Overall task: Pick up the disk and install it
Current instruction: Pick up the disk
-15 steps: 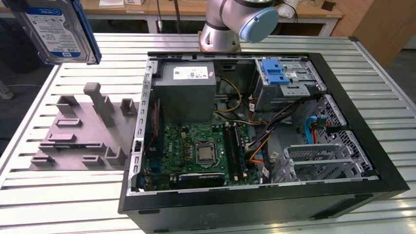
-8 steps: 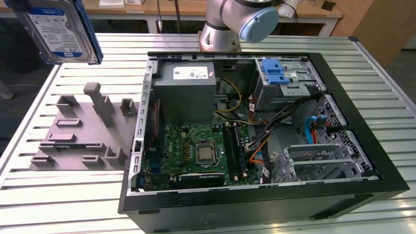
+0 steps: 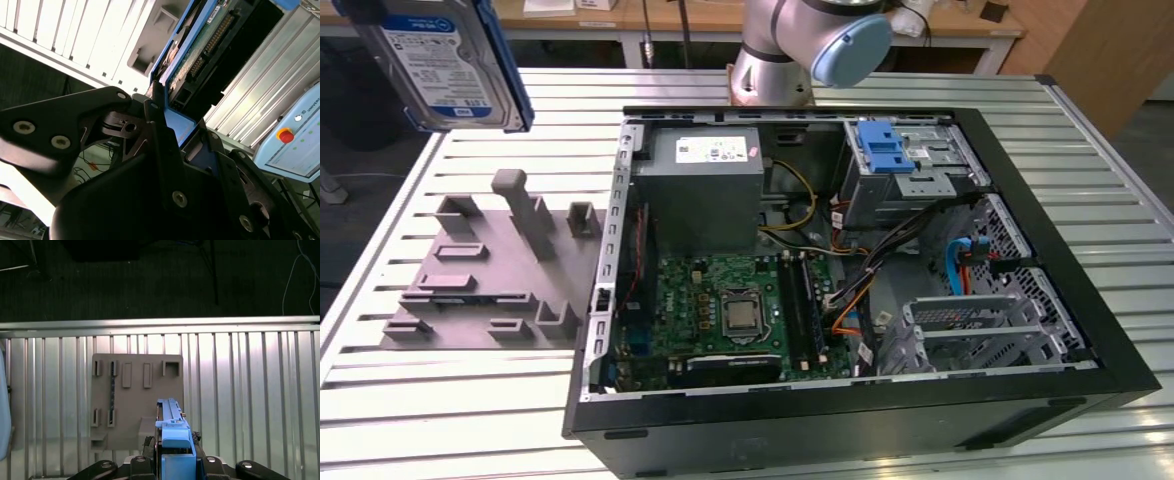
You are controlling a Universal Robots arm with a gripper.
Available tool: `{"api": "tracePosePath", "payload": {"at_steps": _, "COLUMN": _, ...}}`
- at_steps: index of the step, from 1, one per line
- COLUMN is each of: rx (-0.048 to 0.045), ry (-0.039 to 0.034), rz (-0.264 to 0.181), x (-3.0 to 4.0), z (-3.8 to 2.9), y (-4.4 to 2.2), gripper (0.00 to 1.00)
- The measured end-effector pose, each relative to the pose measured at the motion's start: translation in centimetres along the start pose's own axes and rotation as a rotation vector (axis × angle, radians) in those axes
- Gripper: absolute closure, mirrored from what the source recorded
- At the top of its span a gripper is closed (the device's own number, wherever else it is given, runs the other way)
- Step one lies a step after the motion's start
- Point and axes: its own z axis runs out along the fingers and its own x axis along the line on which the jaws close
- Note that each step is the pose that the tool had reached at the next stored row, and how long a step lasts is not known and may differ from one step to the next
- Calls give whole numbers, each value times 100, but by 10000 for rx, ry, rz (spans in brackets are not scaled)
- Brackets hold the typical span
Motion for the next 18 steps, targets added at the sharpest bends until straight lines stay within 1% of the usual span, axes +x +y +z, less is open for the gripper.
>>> {"api": "tracePosePath", "payload": {"at_steps": 18, "rx": -1, "ry": 1, "rz": 0, "x": -3, "z": -2, "y": -67, "gripper": 63}}
